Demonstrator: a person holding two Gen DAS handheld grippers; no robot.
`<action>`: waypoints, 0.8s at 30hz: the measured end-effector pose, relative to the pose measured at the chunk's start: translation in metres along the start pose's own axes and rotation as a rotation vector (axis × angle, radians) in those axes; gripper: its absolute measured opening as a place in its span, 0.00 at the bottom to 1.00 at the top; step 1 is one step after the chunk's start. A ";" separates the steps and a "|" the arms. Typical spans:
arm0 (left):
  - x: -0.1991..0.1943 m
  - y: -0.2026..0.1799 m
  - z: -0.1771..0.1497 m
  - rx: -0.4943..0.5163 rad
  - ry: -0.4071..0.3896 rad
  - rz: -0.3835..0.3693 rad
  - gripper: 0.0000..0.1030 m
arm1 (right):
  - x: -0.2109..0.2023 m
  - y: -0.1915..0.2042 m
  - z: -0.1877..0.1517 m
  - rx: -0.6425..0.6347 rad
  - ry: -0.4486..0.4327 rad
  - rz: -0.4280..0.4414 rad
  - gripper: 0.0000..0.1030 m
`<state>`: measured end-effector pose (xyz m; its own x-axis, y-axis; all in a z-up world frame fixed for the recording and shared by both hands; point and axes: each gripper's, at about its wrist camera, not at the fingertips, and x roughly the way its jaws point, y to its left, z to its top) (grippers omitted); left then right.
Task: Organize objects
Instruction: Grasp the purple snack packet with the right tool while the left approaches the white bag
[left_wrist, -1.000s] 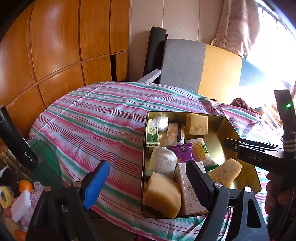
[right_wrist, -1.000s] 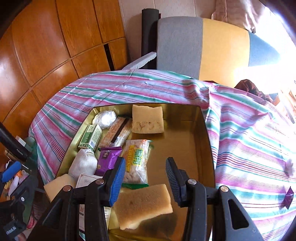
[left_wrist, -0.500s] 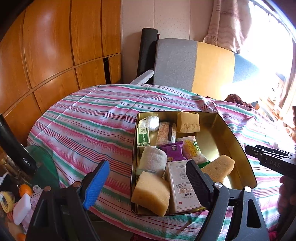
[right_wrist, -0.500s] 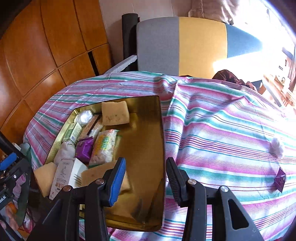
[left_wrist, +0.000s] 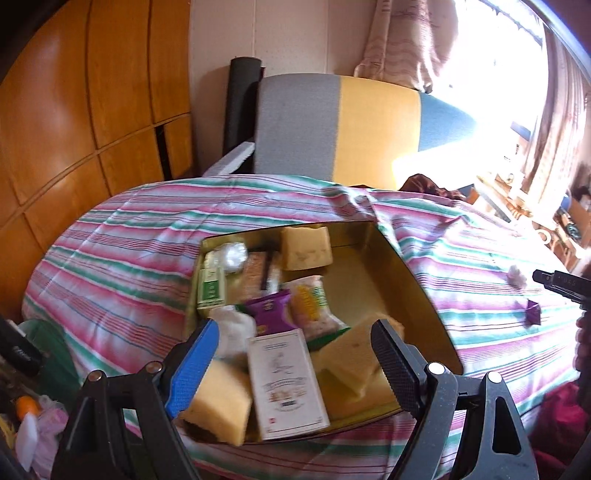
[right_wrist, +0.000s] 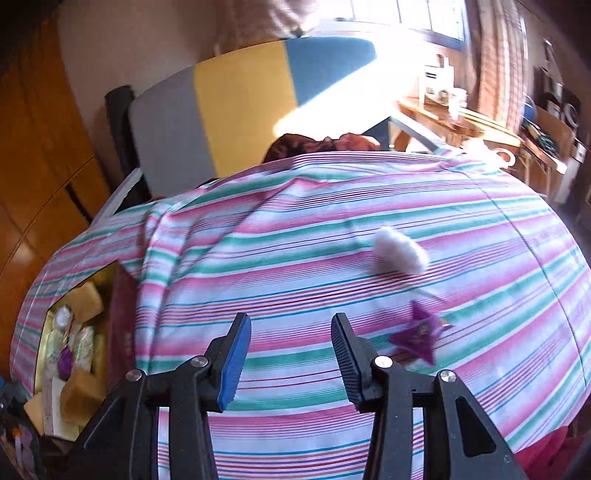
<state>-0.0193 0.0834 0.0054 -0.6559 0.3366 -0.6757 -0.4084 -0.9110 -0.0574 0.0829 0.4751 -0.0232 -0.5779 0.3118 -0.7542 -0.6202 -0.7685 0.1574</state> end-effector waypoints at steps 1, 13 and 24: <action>0.002 -0.005 0.002 0.000 0.005 -0.018 0.83 | 0.000 -0.020 0.004 0.043 -0.008 -0.030 0.44; 0.029 -0.096 0.014 0.167 0.079 -0.152 0.83 | 0.048 -0.138 0.006 0.283 0.115 -0.056 0.47; 0.051 -0.171 0.025 0.277 0.100 -0.252 0.86 | 0.092 -0.130 -0.006 0.328 0.268 -0.053 0.50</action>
<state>0.0015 0.2625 -0.0007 -0.4537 0.5039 -0.7350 -0.7138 -0.6993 -0.0389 0.1137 0.6008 -0.1167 -0.4097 0.1567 -0.8987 -0.8062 -0.5232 0.2763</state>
